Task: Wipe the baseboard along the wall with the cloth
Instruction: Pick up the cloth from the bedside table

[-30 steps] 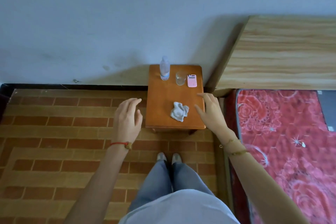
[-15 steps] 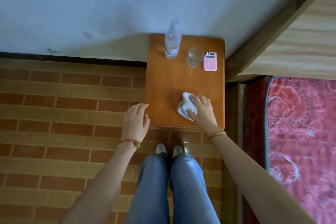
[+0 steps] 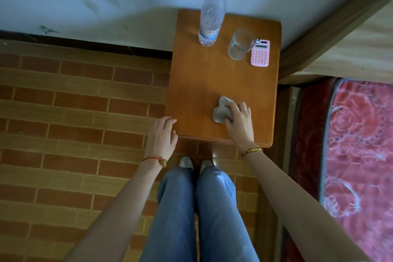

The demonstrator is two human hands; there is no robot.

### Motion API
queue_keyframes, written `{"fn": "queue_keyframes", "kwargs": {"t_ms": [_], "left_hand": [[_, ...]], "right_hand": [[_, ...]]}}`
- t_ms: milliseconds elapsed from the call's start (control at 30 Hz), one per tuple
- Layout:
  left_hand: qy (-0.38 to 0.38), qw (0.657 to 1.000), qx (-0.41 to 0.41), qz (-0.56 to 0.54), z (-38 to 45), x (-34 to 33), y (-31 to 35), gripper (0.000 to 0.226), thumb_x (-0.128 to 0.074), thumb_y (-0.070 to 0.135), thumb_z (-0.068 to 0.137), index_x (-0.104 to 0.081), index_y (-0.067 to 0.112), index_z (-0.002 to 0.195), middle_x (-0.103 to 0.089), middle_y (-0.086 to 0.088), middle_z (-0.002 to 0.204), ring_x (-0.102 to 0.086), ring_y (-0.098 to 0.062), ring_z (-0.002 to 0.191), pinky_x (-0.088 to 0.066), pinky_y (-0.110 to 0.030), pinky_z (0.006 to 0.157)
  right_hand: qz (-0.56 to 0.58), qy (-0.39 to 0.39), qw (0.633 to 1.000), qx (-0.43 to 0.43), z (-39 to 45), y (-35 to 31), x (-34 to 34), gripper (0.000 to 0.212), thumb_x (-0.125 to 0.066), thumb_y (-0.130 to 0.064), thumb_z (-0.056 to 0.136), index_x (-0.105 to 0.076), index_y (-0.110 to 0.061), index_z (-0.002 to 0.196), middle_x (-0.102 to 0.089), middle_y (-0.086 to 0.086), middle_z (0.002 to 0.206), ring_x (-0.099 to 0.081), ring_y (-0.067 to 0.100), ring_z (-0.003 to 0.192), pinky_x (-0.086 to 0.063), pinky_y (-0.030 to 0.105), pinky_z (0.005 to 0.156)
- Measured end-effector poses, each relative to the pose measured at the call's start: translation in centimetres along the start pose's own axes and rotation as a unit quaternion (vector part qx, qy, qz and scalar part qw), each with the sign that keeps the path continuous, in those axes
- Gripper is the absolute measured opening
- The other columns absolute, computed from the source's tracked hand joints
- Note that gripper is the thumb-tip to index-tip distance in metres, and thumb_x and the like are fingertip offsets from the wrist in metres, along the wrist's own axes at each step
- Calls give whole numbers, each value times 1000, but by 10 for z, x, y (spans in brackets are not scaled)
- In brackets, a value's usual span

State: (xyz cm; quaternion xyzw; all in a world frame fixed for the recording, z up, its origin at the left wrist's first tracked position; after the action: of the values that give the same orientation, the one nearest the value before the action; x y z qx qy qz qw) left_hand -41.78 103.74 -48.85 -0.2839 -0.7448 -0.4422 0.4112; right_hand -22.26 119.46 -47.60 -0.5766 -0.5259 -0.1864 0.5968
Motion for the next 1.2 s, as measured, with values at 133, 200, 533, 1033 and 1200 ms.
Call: {"fn": "queue_keyframes", "kwargs": {"t_ms": [133, 200, 533, 1033, 1200], "left_hand": [[10, 1000, 0, -7, -18, 47, 20, 29, -56, 15, 96, -63, 9, 123, -65, -10, 119, -60, -28, 115, -52, -41, 95], [25, 1000, -4, -9, -32, 80, 33, 26, -57, 14, 95, -65, 8, 120, -66, -9, 115, -62, -28, 111, -53, -41, 92], [156, 987, -8, -28, -142, 255, 84, 23, -58, 10, 95, -67, 8, 116, -68, -7, 109, -63, -25, 103, -51, -37, 88], [245, 957, 134, -81, -292, 297, 63, 22, -53, 12, 99, -66, 9, 117, -66, -8, 109, -60, -27, 103, -52, -41, 88], [262, 933, 220, -111, -346, 300, 40, 24, -53, 13, 100, -65, 11, 120, -66, -7, 116, -59, -26, 111, -49, -39, 92]], "right_hand": [[35, 3, 999, 5, -18, -30, 43, 38, -61, -3, 82, -57, -13, 118, -50, 9, 108, -48, 27, 99, -47, 38, 85], [52, 5, 998, 23, -31, -52, 72, 37, -62, -6, 83, -57, -14, 118, -50, 7, 108, -48, 24, 99, -46, 34, 84], [74, 35, 990, 118, -113, -159, 225, 35, -65, -12, 84, -56, -17, 118, -50, 2, 108, -50, 18, 97, -43, 24, 81], [104, 11, 968, 229, -185, -239, 254, 37, -69, -14, 83, -58, -15, 118, -52, 1, 108, -52, 14, 96, -49, 26, 81], [94, -40, 955, 278, -199, -282, 232, 36, -69, -17, 84, -58, -15, 118, -53, 0, 108, -52, 14, 93, -45, 20, 79]]}}
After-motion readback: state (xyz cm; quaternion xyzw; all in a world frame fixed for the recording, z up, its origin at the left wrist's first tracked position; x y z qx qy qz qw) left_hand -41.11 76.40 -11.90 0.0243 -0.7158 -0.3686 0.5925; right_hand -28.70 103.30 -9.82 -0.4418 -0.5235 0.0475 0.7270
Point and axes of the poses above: each hand's wrist, its own z-axis towards the middle knuckle, its own x-axis out of the back of the hand, y = z × x, the point moved 7 cm from there along z, towards the middle knuckle
